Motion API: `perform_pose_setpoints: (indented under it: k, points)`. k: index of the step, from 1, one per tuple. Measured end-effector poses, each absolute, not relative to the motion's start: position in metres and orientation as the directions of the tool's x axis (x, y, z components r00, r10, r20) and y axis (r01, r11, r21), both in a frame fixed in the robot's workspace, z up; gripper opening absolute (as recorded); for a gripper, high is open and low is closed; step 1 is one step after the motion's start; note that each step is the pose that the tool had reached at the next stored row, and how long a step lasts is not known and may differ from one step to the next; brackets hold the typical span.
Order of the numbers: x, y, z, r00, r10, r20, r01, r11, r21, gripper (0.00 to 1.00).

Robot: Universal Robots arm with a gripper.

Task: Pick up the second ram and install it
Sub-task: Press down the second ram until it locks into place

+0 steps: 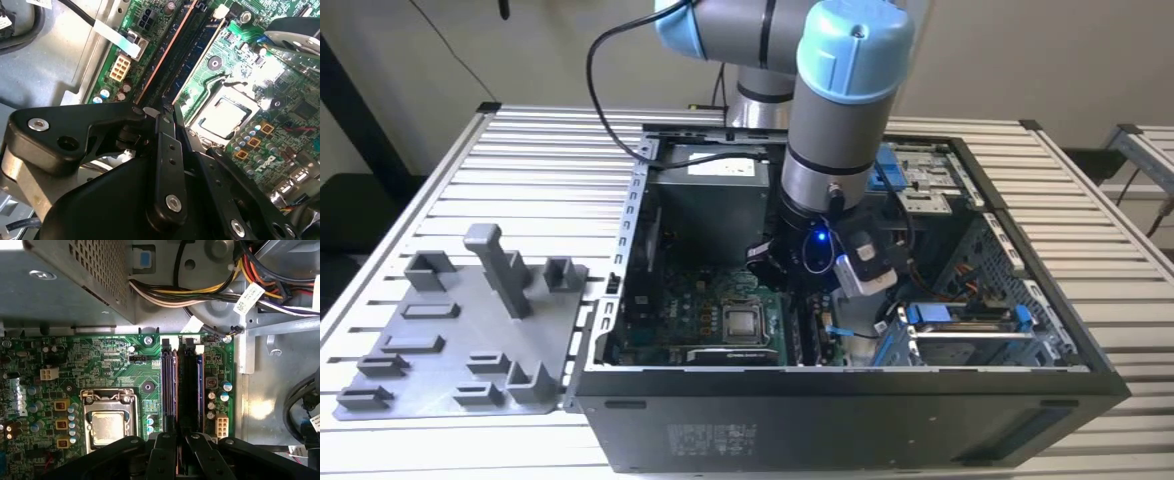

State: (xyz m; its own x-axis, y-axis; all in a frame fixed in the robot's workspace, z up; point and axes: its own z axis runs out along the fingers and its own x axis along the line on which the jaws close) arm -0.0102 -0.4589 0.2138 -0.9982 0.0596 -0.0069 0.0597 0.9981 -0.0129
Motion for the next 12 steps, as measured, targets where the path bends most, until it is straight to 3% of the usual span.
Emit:
perform_pose_setpoints:
  k: [9, 11, 12]
  points:
    - [-0.0102, -0.459, 0.2135, -0.998, 0.061, -0.007, 0.061, 0.998, -0.016, 0.14]
    - [-0.0101, -0.4587, 0.2125, -0.998, 0.061, -0.007, 0.061, 0.998, -0.013, 0.15]
    - [-0.0102, -0.4588, 0.2129, -0.998, 0.061, -0.007, 0.061, 0.998, -0.014, 0.21]
